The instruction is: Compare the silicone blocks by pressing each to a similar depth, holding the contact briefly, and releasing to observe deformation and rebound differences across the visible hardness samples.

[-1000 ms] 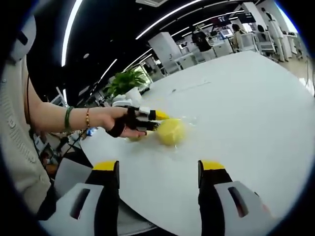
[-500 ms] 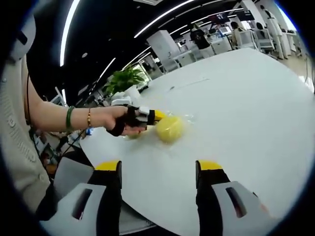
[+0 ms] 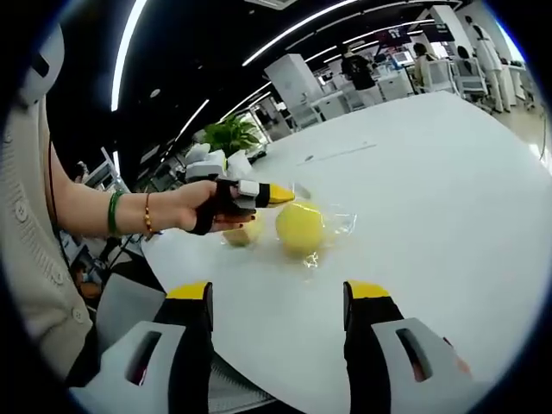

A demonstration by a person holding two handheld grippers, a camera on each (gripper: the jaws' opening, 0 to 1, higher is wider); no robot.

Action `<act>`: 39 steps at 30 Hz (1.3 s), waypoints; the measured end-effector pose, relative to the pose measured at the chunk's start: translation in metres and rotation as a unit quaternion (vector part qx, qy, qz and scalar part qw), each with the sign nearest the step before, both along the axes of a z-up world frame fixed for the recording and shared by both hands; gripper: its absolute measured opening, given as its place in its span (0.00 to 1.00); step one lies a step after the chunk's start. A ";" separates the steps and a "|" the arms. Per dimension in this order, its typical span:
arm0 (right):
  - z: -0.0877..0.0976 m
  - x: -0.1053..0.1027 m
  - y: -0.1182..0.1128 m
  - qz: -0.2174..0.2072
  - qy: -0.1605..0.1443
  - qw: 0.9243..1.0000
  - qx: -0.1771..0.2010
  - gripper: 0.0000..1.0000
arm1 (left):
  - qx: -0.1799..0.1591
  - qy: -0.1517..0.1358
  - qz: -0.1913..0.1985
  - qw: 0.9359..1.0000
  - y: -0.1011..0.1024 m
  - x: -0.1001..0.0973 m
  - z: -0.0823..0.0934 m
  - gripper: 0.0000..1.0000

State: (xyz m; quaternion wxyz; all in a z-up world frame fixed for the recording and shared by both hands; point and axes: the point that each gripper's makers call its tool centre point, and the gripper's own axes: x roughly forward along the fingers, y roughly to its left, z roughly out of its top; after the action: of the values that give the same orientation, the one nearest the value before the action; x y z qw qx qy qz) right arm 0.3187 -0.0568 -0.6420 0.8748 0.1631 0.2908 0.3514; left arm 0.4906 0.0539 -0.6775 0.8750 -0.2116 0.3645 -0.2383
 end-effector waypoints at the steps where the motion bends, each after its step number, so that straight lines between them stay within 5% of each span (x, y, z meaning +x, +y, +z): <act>1: 0.001 0.000 0.000 0.001 -0.002 1.000 -0.001 0.56 | 0.017 -0.013 -0.012 1.000 0.000 -0.001 0.003 0.00; 6: 0.010 -0.003 0.003 0.008 -0.013 1.000 -0.009 0.56 | 0.071 -0.063 -0.074 0.993 -0.009 -0.015 0.019 0.00; 9: 0.014 -0.005 0.004 0.010 -0.019 1.000 -0.012 0.56 | 0.123 -0.105 -0.121 0.979 -0.016 -0.025 0.027 0.00; 13: 0.022 -0.011 0.002 0.011 -0.028 0.999 -0.020 0.56 | 0.144 -0.133 -0.153 0.969 -0.025 -0.034 0.037 0.00; 26: 0.050 -0.031 0.003 0.007 -0.059 0.997 -0.044 0.56 | 0.144 -0.190 -0.168 0.956 -0.022 -0.051 0.081 0.00; 39: 0.078 -0.044 0.041 0.044 -0.096 0.992 -0.075 0.56 | 0.151 -0.254 -0.174 0.939 0.032 -0.082 0.151 0.00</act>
State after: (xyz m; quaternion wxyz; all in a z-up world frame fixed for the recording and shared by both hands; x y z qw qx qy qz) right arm 0.2750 -0.0153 -0.5636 0.8920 0.0494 0.2384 0.3808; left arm 0.4091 0.0859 -0.5263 0.9049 0.0570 0.1926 -0.3752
